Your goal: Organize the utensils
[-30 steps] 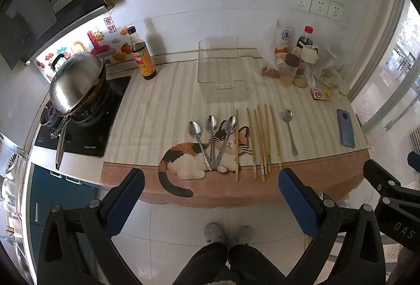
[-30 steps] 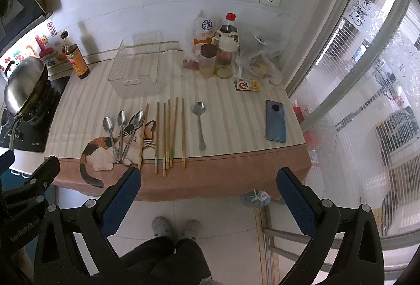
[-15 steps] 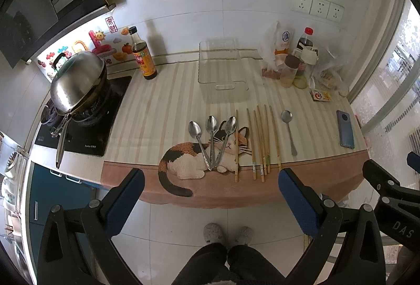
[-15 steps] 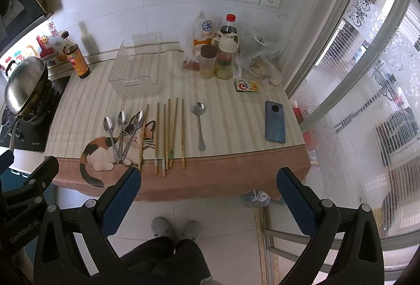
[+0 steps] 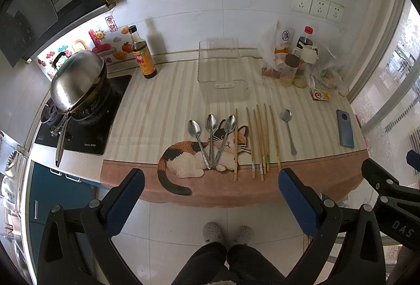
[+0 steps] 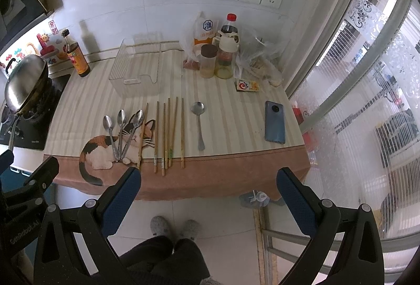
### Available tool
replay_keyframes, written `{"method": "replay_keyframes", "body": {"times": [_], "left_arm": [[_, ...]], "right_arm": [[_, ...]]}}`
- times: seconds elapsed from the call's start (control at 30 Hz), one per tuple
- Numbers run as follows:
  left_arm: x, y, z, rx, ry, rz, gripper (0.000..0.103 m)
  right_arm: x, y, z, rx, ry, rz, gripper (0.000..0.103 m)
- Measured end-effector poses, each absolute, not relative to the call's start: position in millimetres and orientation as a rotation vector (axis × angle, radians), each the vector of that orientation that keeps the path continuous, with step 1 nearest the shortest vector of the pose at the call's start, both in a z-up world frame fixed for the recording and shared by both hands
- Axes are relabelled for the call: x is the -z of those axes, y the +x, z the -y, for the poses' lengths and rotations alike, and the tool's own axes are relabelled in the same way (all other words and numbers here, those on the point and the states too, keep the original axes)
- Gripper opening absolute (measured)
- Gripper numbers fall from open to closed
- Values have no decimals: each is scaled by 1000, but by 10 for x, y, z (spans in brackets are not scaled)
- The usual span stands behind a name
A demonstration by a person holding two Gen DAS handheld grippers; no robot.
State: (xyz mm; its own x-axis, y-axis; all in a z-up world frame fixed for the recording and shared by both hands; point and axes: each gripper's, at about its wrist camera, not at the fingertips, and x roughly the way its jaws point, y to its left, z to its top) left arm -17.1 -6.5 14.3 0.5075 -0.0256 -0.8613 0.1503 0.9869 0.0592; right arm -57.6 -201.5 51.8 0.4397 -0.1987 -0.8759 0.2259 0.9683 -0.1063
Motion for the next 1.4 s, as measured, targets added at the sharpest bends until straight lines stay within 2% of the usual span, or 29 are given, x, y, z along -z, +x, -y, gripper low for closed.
{"method": "replay_keyframes", "body": {"times": [0.67,0.87,1.03,1.1,1.17,1.27,1.33,1.4], "left_arm": [[-110,-263,188,58,96,-1003,103],[114,55,120,-43,117,-951,103],[504,409,27,-104,117,-989,103],[747,600,35,-99,122,-1040,103],[979,750,74,-92,134,-1083,103],[1446,985,194,-43,151,-1193,103],[1751,1108,308,1,165,-1271,99],[2009,1210,424,46,178,-1340,88]], "right_arm": [[-492,-590,2157,234,21,-1077,103],[-327,-455,2354,199,81,-1043,103],[73,-205,2523,215,121,-1091,102],[250,-121,2578,211,141,-1111,95],[501,12,2637,214,163,-1153,75],[903,190,2732,203,216,-1210,57],[1183,313,2785,199,258,-1259,51],[1438,423,2819,201,289,-1301,49]]}}
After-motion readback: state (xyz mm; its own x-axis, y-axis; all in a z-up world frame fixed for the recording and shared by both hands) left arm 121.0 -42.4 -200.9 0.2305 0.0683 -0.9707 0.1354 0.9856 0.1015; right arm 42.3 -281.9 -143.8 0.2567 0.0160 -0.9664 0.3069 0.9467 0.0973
